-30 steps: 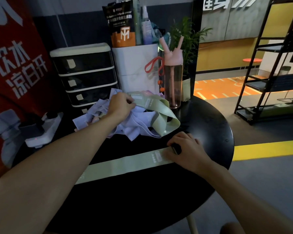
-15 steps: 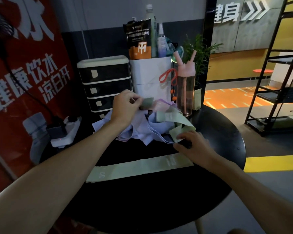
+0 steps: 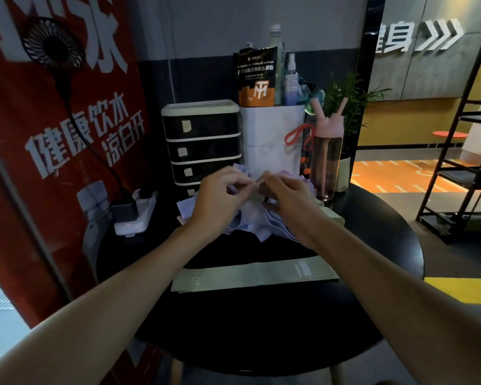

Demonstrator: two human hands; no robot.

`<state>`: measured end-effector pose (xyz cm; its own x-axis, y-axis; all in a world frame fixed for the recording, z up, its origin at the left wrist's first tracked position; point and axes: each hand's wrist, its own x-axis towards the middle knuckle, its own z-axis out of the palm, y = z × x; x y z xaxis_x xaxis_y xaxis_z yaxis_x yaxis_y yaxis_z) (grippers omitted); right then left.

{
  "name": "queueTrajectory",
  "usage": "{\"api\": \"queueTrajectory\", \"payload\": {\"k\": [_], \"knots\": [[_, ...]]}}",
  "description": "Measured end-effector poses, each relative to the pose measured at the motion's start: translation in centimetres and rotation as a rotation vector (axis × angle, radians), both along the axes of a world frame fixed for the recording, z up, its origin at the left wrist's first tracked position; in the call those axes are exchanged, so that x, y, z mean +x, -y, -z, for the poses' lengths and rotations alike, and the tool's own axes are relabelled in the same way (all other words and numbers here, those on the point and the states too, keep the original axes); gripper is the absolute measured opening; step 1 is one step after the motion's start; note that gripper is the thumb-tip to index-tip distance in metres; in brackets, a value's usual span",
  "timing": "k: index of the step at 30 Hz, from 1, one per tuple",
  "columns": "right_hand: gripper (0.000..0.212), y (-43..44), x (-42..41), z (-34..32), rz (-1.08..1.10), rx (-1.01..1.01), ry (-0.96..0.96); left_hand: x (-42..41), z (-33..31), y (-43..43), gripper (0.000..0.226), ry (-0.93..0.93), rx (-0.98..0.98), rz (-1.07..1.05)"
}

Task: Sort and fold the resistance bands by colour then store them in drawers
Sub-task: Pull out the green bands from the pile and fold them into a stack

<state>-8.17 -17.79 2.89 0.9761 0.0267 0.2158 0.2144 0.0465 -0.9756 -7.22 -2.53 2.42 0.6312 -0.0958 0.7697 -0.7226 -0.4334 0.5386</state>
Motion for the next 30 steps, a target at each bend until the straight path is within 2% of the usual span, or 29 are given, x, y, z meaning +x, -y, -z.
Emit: {"api": "queueTrajectory", "payload": {"k": [4,7,9,12,14,17,19,22,26,30], "knots": [[0.021,-0.4,-0.3,-0.1,-0.065,0.092,-0.008,-1.1,0.2,-0.1,0.006,-0.048,0.04,0.144],[0.017,-0.4,-0.5,-0.2,-0.024,0.055,0.013,-0.9,0.2,-0.3,0.008,-0.025,0.035,0.093],[0.02,-0.1,-0.8,-0.4,-0.01,0.073,0.007,-0.4,0.2,-0.7,0.021,-0.077,0.035,0.06],[0.017,0.5,-1.2,-0.6,-0.028,0.136,0.006,-0.2,-0.1,-0.8,0.039,-0.274,0.054,0.166],[0.022,0.9,-1.3,-0.7,-0.043,0.17,0.017,-0.3,-0.2,-0.5,0.038,-0.333,0.072,0.216],[0.019,1.5,-1.5,-0.7,-0.032,0.18,0.024,-0.3,-0.2,-0.2,0.028,-0.336,0.061,0.258],[0.018,1.9,-1.5,-0.7,-0.014,0.187,0.021,-0.2,-0.3,-0.1,0.018,-0.332,0.046,0.244],[0.017,2.5,-1.5,-0.6,0.027,0.15,0.042,-0.2,-0.6,0.0,0.017,-0.327,0.056,0.201],[0.02,3.2,-1.3,-0.7,0.084,0.157,0.088,-0.3,-0.4,-0.3,0.009,-0.363,0.159,0.18],[0.014,4.4,-1.0,-0.6,0.121,0.184,0.099,-0.4,0.4,-1.8,0.022,-0.46,0.251,0.17]]}}
